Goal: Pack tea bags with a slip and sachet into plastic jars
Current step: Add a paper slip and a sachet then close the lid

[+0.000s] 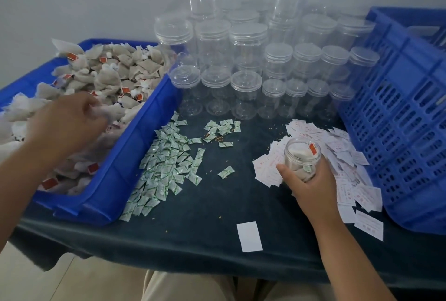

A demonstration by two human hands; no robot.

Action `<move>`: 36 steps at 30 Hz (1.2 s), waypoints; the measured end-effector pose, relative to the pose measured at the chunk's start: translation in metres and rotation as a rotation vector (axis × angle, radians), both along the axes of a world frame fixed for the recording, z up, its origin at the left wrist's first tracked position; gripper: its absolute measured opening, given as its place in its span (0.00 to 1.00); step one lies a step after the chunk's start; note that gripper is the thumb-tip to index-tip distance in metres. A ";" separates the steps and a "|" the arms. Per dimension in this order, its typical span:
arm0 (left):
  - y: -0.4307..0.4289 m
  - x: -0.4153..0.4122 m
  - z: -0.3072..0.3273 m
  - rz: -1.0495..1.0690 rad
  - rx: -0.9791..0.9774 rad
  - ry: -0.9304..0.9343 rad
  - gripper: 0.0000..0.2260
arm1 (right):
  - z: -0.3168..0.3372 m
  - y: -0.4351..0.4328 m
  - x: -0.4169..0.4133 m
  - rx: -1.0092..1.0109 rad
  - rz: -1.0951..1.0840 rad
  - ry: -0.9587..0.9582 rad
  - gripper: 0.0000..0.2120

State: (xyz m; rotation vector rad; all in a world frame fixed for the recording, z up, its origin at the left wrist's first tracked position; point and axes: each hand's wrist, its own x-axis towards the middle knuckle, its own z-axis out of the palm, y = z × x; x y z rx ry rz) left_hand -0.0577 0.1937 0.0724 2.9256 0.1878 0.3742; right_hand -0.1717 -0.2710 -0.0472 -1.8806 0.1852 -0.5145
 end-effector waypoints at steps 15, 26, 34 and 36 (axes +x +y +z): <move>-0.150 -0.044 0.054 -0.362 -0.935 0.103 0.14 | 0.007 0.013 -0.003 -0.091 0.155 -0.012 0.23; -0.281 -0.077 -0.014 -0.804 -0.379 0.366 0.36 | 0.007 0.015 -0.005 -0.168 0.207 -0.065 0.17; -0.297 -0.079 -0.032 -0.813 -0.373 0.425 0.33 | -0.008 0.016 0.003 -0.239 0.204 0.018 0.16; -0.312 -0.088 -0.041 -0.784 -0.395 0.226 0.29 | -0.007 0.015 0.004 -0.180 0.255 -0.002 0.13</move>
